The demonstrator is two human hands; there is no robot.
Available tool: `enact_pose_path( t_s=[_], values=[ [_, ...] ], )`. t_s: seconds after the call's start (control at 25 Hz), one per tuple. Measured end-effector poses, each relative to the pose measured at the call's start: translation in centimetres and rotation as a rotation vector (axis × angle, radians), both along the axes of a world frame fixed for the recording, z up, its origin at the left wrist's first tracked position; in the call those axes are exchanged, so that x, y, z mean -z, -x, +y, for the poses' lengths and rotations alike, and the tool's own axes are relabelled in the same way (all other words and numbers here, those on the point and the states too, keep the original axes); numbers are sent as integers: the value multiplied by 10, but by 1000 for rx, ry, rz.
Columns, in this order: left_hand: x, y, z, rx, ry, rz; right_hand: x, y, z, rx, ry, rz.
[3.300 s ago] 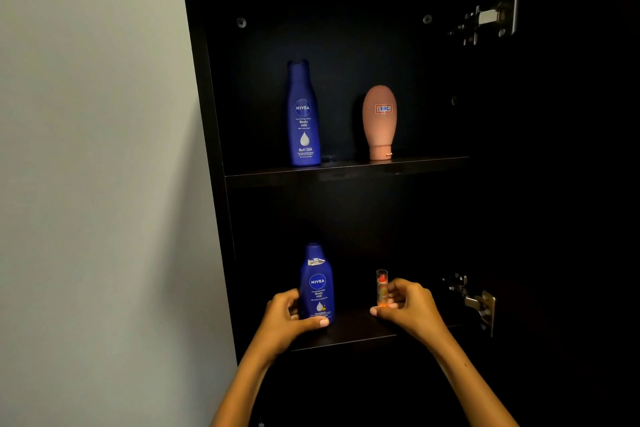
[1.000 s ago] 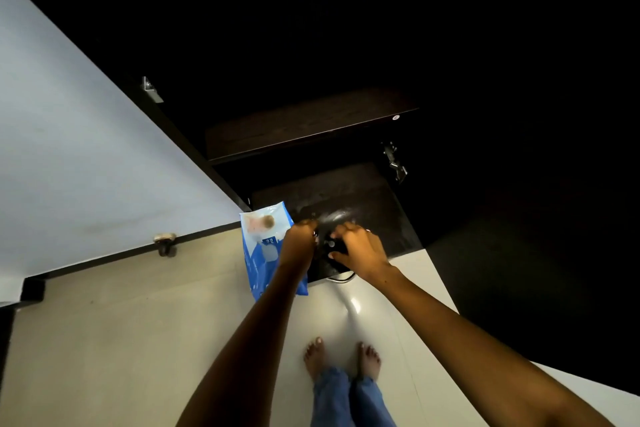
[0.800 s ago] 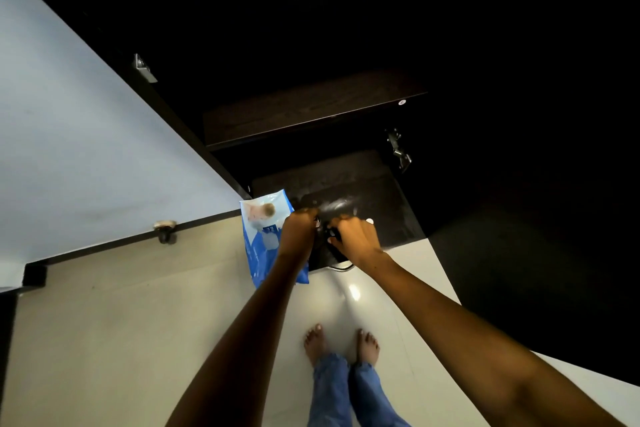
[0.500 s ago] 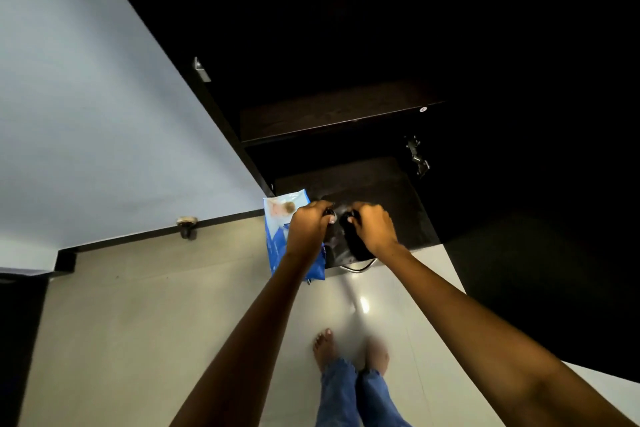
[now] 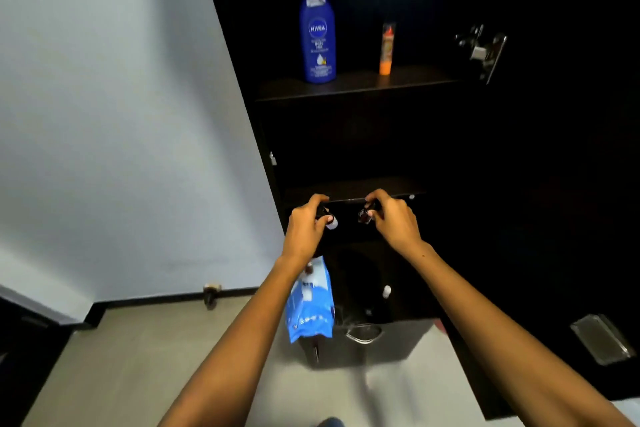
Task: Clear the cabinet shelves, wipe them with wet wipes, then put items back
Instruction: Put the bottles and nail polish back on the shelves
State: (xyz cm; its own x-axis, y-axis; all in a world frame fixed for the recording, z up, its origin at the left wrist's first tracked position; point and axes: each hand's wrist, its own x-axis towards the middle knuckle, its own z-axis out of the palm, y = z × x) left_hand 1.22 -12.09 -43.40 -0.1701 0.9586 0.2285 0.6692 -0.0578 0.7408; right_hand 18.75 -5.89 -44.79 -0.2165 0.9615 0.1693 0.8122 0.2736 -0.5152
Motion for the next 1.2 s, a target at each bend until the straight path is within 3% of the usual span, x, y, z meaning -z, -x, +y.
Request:
enact_pose_path(
  t_s=[0.2,0.56,0.92,1.2],
  values=[
    [-20,7,21,-52,-46,-29,-28,3,33,5,-5,-19],
    [-16,34,85,-10,0,-57,-21,29,88,-73,28,-124],
    [0,44,109,-9,51,-78,-4,44,108,-34,56,-18],
    [24,51,111,-73,31,-278,10,41,113,-11,159,165]
  ],
)
